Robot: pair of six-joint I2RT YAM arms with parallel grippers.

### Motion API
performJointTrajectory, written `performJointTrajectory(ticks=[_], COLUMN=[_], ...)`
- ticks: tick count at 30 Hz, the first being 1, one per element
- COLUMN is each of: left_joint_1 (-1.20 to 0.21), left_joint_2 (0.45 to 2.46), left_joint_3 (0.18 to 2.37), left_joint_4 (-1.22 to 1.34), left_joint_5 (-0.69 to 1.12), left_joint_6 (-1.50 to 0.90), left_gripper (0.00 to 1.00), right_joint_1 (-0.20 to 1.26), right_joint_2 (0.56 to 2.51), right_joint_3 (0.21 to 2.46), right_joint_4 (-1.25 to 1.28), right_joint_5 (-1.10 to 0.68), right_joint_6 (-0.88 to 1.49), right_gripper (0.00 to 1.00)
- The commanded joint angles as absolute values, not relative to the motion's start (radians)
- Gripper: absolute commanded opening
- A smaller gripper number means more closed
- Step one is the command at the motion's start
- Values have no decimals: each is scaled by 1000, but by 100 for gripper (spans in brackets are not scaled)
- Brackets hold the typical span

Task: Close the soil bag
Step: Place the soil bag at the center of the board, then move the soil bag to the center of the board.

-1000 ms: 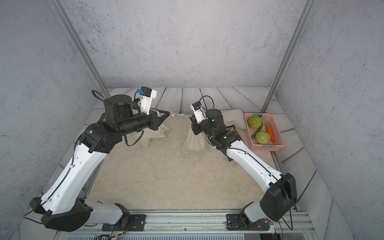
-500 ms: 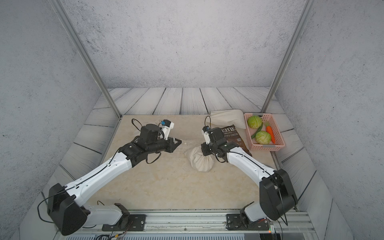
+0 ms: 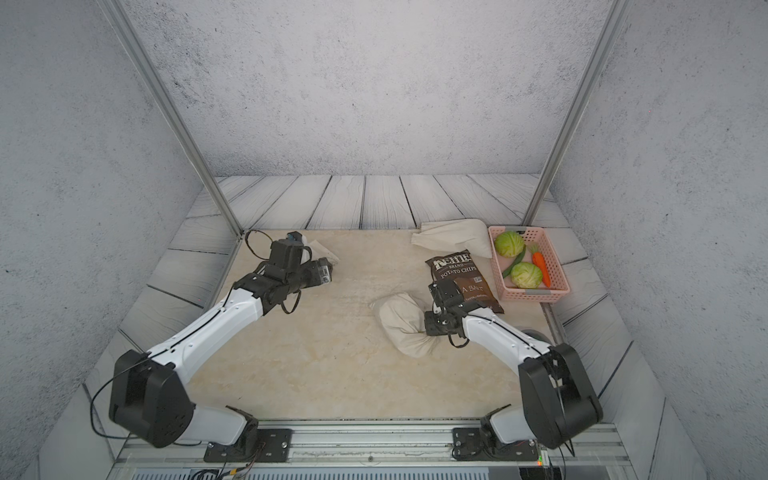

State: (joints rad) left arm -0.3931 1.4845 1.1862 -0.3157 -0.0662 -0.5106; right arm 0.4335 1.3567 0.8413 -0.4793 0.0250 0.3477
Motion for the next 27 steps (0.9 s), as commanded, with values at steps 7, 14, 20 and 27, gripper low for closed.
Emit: performJointTrajectory(ticks=[7, 14, 20, 27], left_joint_1=[-337, -338, -334, -337], left_joint_2=[1864, 2092, 2103, 1855], left_joint_3=[1542, 1703, 1683, 1413], left_joint_4=[-505, -586, -554, -263], left_joint_5=[-109, -54, -30, 220], left_joint_6=[-462, -478, -469, -392], left_gripper=[97, 90, 18, 0], right_joint_1=[436, 436, 437, 440], right_joint_2=[1065, 971, 1007, 1092], right_joint_3=[860, 812, 826, 855], right_joint_4=[-536, -450, -401, -290], right_joint_5=[98, 125, 51, -87], right_joint_6=[295, 283, 251, 257], right_gripper=[93, 98, 98, 98])
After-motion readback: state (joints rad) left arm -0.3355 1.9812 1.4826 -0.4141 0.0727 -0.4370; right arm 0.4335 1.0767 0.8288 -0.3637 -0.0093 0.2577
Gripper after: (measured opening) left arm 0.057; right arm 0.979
